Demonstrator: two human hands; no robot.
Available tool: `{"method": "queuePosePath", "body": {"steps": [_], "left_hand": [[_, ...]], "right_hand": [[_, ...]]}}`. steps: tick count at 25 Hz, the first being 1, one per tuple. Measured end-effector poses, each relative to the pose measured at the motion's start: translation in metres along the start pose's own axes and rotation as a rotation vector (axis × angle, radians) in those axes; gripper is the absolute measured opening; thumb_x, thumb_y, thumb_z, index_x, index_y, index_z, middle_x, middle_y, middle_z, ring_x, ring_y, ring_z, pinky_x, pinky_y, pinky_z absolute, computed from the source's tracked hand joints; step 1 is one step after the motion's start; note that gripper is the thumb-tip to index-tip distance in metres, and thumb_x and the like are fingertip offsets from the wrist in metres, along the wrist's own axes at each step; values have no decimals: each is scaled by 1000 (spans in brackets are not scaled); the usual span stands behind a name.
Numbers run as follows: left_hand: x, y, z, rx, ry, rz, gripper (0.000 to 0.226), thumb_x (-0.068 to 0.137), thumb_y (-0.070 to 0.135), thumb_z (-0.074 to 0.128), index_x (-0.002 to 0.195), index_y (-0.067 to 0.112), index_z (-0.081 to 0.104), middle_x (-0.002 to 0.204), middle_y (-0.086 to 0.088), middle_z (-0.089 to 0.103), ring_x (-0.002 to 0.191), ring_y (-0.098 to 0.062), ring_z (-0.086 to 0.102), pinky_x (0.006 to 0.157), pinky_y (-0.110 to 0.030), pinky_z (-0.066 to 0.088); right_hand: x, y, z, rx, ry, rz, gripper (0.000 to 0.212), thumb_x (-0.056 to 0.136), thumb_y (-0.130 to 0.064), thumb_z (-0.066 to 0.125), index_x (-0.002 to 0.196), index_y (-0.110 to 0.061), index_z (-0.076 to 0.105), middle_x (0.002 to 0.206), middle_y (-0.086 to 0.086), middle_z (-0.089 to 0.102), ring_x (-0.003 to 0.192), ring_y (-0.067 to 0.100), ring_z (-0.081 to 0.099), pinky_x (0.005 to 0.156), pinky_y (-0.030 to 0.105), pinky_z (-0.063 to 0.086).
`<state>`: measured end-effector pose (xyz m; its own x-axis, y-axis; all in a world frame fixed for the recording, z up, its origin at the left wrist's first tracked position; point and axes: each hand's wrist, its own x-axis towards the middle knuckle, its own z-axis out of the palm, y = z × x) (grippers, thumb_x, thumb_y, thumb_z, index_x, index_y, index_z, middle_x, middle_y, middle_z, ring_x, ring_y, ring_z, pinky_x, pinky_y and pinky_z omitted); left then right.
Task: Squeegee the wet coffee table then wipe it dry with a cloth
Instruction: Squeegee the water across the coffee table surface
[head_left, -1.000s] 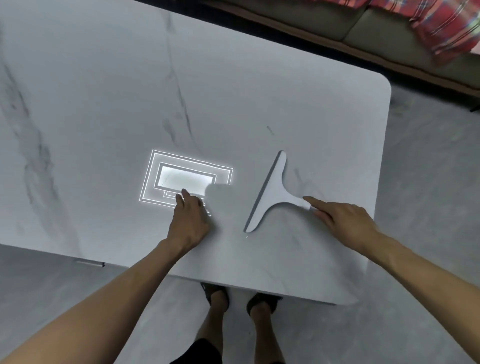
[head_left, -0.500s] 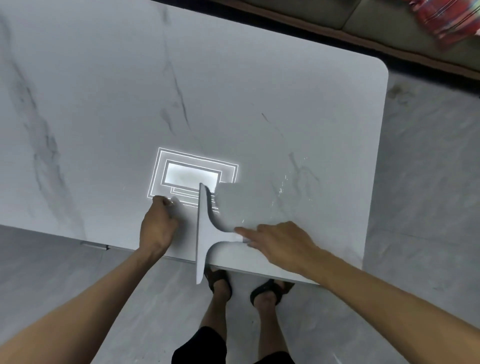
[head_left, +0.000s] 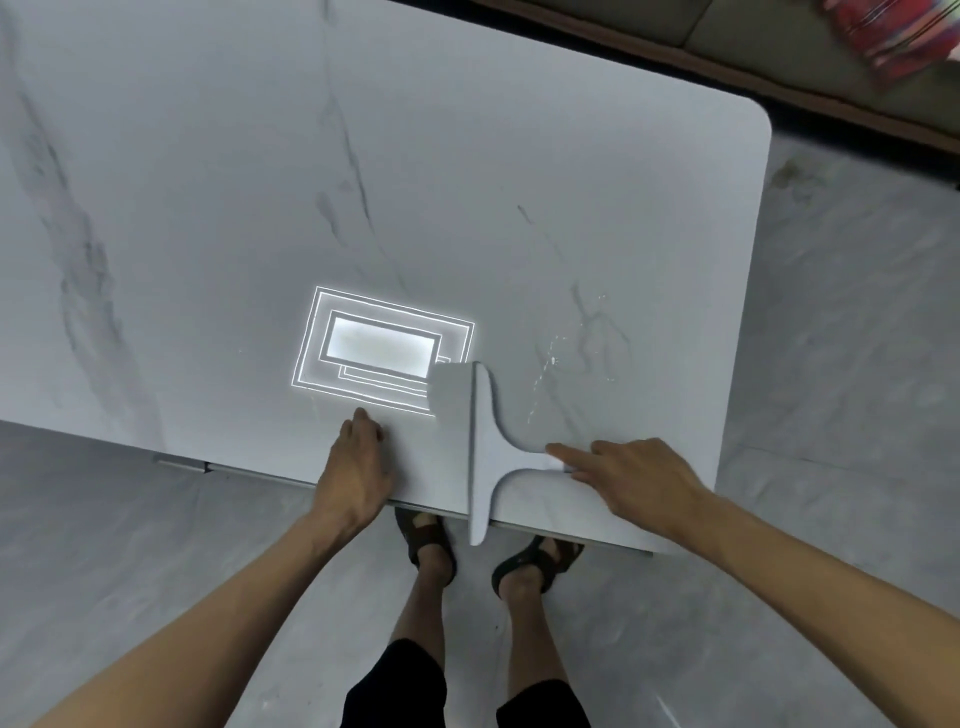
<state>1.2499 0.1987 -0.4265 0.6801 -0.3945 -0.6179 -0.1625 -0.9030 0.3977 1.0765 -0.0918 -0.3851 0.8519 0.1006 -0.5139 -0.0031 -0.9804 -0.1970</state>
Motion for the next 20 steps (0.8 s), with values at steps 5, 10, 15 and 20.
{"method": "queuePosePath", "body": {"steps": [5, 10, 15, 20], "left_hand": [[8, 18, 18, 98, -91, -45, 44, 82, 2, 54, 124, -1, 38, 139, -28, 35, 117, -46, 48, 91, -48, 48], [-1, 6, 0, -53, 230, -187, 24, 85, 9, 51, 108, 14, 47, 90, 0, 59, 75, -27, 56, 62, -33, 43], [3, -59, -42, -273, 461, -449, 15, 86, 10, 50, 99, 14, 45, 90, -5, 58, 77, -27, 51, 66, -32, 36], [7, -123, -74, -309, 391, -506, 20, 83, 17, 49, 99, 18, 38, 82, -5, 56, 75, -30, 53, 64, -37, 40]], "right_hand": [[-62, 49, -11, -2, -57, 181, 44, 99, -53, 23, 144, -54, 22, 98, -10, 64, 77, 17, 65, 59, 31, 45], [-40, 12, -26, -58, 48, -1, 42, 97, -45, 45, 139, -43, 45, 75, -8, 61, 51, 17, 58, 42, 28, 38], [82, -103, -28, -2, -31, -392, 41, 104, -37, 33, 145, -38, 36, 83, 3, 59, 58, 25, 51, 50, 31, 26], [187, -183, -40, -31, 10, -462, 39, 105, -38, 29, 143, -37, 38, 88, 4, 61, 66, 28, 53, 53, 32, 30]]}}
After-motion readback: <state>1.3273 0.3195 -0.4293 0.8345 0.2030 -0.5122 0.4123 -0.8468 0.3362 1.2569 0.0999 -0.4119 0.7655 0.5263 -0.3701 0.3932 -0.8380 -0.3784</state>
